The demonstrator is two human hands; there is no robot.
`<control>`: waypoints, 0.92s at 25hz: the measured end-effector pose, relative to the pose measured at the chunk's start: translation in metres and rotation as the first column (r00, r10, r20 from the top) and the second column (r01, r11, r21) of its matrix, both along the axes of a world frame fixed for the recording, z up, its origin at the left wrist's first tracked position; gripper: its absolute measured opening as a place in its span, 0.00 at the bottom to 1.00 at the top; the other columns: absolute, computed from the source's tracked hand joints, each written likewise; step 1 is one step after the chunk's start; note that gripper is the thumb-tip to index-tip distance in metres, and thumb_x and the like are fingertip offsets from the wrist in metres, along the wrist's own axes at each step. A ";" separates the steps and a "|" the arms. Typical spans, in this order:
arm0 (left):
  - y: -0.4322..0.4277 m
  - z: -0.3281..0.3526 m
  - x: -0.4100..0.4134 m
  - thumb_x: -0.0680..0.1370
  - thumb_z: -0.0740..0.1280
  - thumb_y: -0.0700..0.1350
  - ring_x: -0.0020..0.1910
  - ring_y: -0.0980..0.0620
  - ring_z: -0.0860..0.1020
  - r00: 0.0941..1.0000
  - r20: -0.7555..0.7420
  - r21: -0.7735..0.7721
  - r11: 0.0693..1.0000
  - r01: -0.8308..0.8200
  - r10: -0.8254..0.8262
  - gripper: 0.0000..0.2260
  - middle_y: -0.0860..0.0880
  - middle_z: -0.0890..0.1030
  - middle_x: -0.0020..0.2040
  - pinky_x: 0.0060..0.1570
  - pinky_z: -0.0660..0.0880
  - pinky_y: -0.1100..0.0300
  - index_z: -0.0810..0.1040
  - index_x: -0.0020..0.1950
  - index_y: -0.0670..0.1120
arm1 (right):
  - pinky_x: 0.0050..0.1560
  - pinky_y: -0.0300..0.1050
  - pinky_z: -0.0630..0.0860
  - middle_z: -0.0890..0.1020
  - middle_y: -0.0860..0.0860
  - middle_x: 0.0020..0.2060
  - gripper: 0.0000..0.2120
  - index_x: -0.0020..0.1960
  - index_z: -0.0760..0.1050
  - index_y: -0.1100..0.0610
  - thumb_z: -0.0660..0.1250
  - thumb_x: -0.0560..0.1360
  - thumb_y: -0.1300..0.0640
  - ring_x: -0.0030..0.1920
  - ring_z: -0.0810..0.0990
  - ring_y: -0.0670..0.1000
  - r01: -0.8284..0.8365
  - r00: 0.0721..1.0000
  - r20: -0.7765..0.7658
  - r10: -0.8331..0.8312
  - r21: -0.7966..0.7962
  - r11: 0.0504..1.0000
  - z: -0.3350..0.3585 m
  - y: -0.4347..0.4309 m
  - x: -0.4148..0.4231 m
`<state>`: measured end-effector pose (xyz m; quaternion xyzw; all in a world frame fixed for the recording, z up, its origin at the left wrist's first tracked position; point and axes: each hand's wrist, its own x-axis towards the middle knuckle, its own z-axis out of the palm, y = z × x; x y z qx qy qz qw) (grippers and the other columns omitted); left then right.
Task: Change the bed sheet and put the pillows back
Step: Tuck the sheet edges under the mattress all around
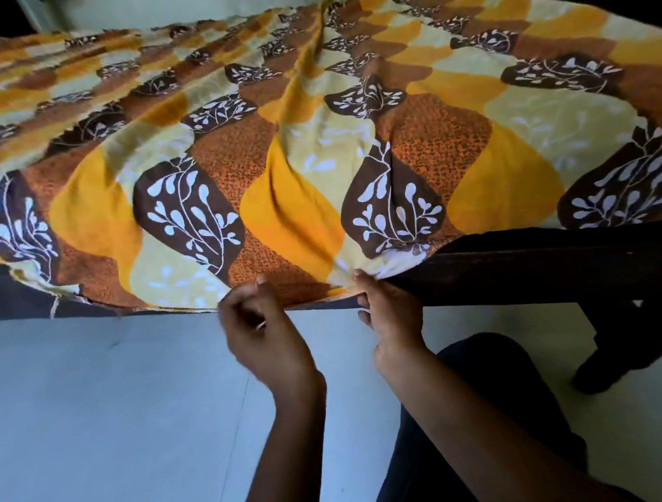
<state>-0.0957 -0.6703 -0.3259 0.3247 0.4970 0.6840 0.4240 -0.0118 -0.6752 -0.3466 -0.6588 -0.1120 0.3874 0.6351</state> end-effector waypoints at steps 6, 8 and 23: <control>0.003 0.040 0.015 0.82 0.54 0.48 0.59 0.47 0.78 0.718 0.480 -0.070 0.794 0.605 -0.505 0.18 0.41 0.78 0.60 0.58 0.74 0.59 0.71 0.64 0.38 | 0.62 0.53 0.72 0.83 0.47 0.41 0.08 0.38 0.82 0.52 0.71 0.71 0.49 0.51 0.80 0.50 0.009 0.992 0.124 -0.009 0.000 1.000 -0.006 -0.005 0.001; 0.005 0.041 0.011 0.82 0.53 0.52 0.63 0.44 0.74 0.655 0.596 -0.106 0.764 0.637 -0.464 0.22 0.38 0.74 0.64 0.63 0.71 0.55 0.69 0.66 0.36 | 0.57 0.48 0.73 0.82 0.46 0.40 0.07 0.40 0.81 0.52 0.71 0.71 0.49 0.47 0.79 0.48 0.022 0.987 0.162 -0.021 -0.004 1.000 -0.007 -0.005 0.005; 0.037 0.027 0.011 0.76 0.52 0.57 0.63 0.34 0.70 0.228 0.872 0.184 0.721 0.668 -0.433 0.32 0.30 0.72 0.63 0.62 0.64 0.43 0.68 0.62 0.28 | 0.67 0.49 0.66 0.77 0.55 0.53 0.14 0.50 0.73 0.61 0.50 0.79 0.58 0.60 0.74 0.52 0.220 0.669 -0.675 0.312 0.580 0.784 0.047 -0.019 0.025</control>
